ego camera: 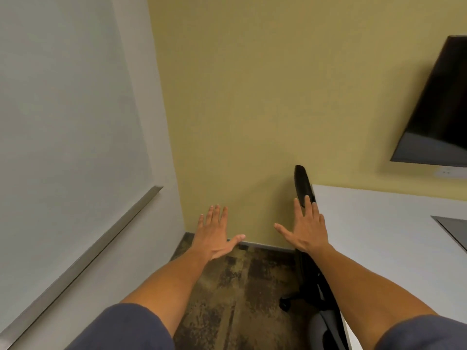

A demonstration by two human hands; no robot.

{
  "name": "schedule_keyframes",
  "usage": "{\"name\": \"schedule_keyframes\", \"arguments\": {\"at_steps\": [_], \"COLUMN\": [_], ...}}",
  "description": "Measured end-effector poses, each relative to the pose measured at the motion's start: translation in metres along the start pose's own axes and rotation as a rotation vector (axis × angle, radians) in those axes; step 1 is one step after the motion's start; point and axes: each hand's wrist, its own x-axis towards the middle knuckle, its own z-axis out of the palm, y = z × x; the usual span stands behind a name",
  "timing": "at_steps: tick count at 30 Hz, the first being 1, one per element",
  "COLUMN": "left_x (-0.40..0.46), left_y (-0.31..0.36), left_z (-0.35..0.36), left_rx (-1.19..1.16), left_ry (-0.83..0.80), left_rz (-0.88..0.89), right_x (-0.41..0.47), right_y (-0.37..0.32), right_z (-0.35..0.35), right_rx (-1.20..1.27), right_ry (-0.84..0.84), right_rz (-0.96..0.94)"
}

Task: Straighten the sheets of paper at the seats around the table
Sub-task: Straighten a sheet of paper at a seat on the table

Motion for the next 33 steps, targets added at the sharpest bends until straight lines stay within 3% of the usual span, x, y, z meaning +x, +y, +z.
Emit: {"name": "schedule_keyframes", "arguments": {"at_steps": [7, 15, 22, 33], "left_x": [0.125, 0.237, 0.310, 0.355], "left_y": [0.013, 0.072, 0.179, 0.367], "left_z": [0.020, 0.013, 0.029, 0.063], "left_rx": [-0.026, -0.096, -0.124, -0.156], "left_ry": [-0.041, -0.039, -0.016, -0.170], "left_rz": [0.238, 0.540, 0.823, 1.038], "right_x": [0.050, 0.075, 0.075, 0.062], "right_y": [0.031, 0.063, 0.144, 0.264], "right_z": [0.016, 0.009, 0.018, 0.032], "right_rx": [-0.058, -0.020, -0.031, 0.042], "right_ry": [0.007, 0.034, 0.046, 0.025], "right_rz": [0.247, 0.546, 0.777, 1.079]}}
